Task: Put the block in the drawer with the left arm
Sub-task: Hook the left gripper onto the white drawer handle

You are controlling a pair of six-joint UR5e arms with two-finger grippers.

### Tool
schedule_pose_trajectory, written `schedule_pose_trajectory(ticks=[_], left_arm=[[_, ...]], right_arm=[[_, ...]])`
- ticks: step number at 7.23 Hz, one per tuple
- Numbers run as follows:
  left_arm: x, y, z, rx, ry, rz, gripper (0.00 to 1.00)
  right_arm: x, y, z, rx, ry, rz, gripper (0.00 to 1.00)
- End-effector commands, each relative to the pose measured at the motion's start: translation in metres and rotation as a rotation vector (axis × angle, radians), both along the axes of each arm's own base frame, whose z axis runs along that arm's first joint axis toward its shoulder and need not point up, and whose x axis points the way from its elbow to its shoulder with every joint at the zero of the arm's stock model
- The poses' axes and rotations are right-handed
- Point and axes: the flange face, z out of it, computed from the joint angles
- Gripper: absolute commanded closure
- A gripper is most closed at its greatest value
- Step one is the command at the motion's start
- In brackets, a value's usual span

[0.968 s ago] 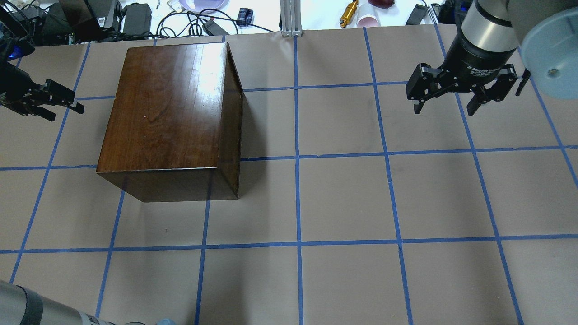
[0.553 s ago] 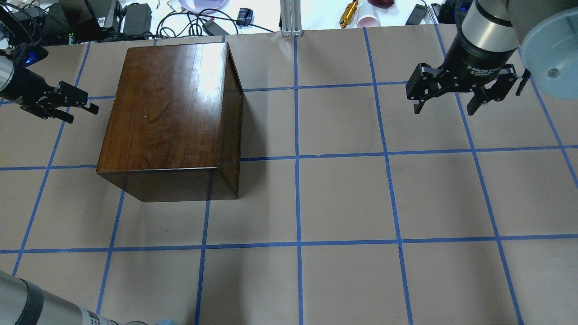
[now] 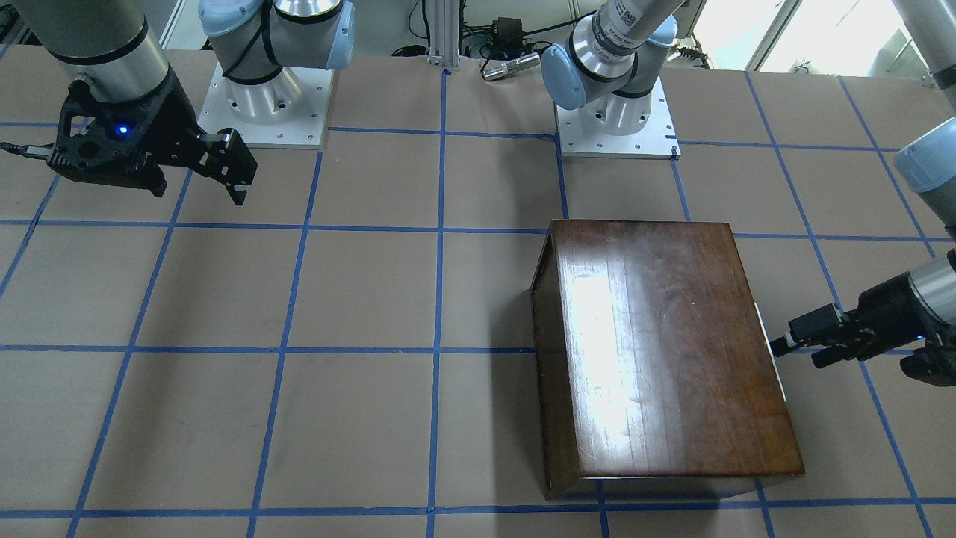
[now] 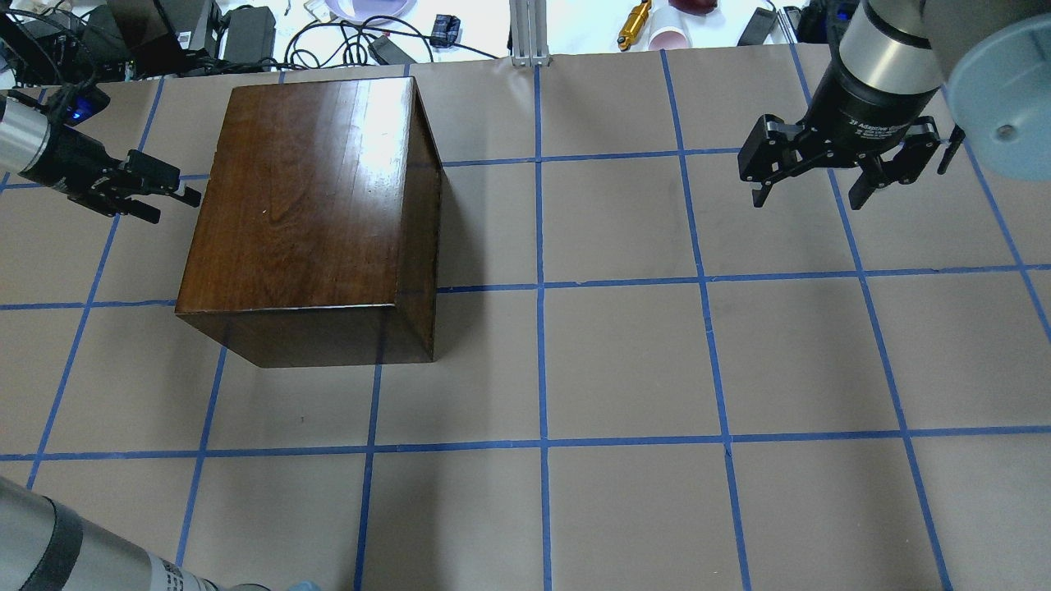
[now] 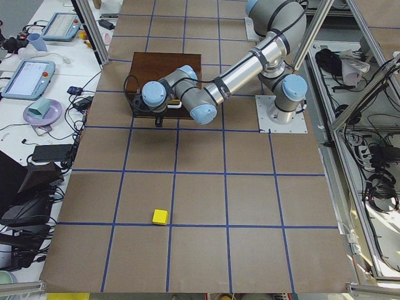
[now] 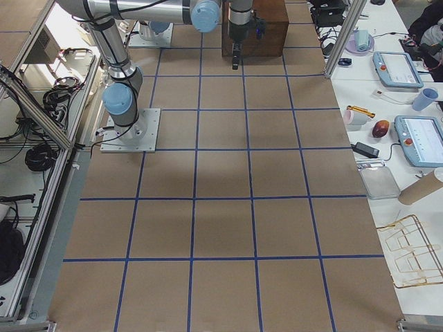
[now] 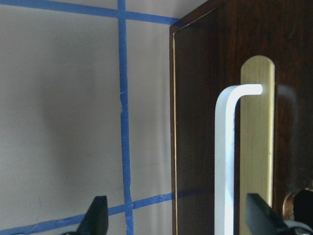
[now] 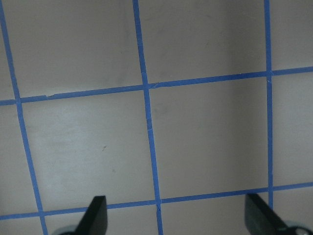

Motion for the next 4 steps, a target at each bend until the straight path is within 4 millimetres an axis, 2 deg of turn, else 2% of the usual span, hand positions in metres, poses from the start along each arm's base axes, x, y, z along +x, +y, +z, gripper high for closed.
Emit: schedule_pose_trajectory(ticks=[1, 4], left_arm=[[-0.0017, -0.0021, -0.01, 0.003, 0.011, -0.026, 0.0], [-0.002, -0.0034, -0.0166, 0.0, 0.015, -0.053, 0.0]], right_arm=[[-0.0007, -0.0002, 0.0, 0.0, 0.0, -0.002, 0.0], [0.0, 0.0, 0.0, 0.0, 0.0, 0.0, 0.0]])
